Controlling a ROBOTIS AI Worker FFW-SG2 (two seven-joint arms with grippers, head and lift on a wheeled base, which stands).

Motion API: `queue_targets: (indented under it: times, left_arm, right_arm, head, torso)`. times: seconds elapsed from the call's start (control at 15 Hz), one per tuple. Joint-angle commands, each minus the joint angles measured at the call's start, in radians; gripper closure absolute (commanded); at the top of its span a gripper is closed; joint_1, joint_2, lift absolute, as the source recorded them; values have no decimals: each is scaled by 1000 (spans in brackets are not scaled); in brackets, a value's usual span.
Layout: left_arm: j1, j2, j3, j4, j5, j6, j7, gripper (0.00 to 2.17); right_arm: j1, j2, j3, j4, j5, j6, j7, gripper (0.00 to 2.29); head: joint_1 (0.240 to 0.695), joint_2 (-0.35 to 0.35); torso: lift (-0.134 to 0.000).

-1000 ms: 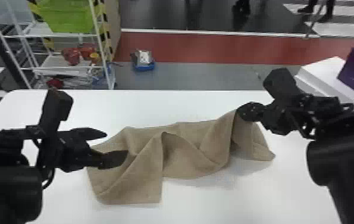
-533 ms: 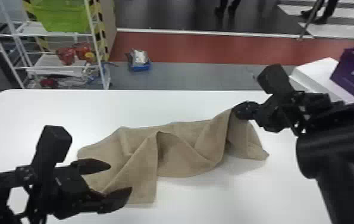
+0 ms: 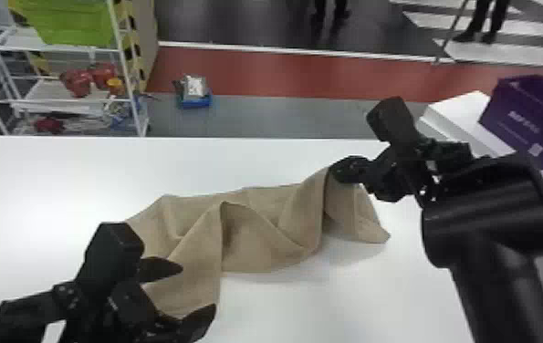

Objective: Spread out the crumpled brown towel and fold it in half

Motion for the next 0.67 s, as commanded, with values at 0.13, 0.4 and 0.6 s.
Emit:
queue_targets:
  times: [0.13, 0.4, 0.6]
  left_arm:
    - [27, 0, -52, -2, 0, -13, 2, 215]
    - [9, 0, -84, 59, -14, -77, 43, 292]
    - [-19, 0, -100, 128, -40, -111, 55, 292]
  right_arm:
    - [-16, 5, 10, 1, 0, 18, -9, 2013]
    - [-20, 13, 21, 1, 0, 21, -11, 2013]
    - [-16, 13, 21, 1, 0, 24, -9, 2013]
  head:
    - [695, -151]
    - [695, -174]
    - [695, -179]
  torso:
    - [-123]
    - [-123]
    - [-123]
